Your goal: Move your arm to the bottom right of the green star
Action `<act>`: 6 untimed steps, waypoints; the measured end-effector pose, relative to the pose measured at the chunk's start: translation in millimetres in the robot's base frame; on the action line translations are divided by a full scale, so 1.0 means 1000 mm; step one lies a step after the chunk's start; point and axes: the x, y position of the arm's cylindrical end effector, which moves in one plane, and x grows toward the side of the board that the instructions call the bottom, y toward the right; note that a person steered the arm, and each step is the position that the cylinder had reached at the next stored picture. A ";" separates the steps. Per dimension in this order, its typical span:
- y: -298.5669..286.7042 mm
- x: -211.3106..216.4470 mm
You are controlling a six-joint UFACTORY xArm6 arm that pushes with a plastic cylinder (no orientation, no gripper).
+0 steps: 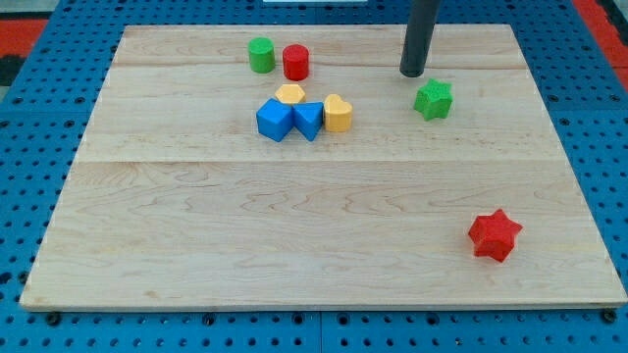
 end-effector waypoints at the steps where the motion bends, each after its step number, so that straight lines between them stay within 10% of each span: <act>1: 0.004 0.003; 6: 0.020 0.013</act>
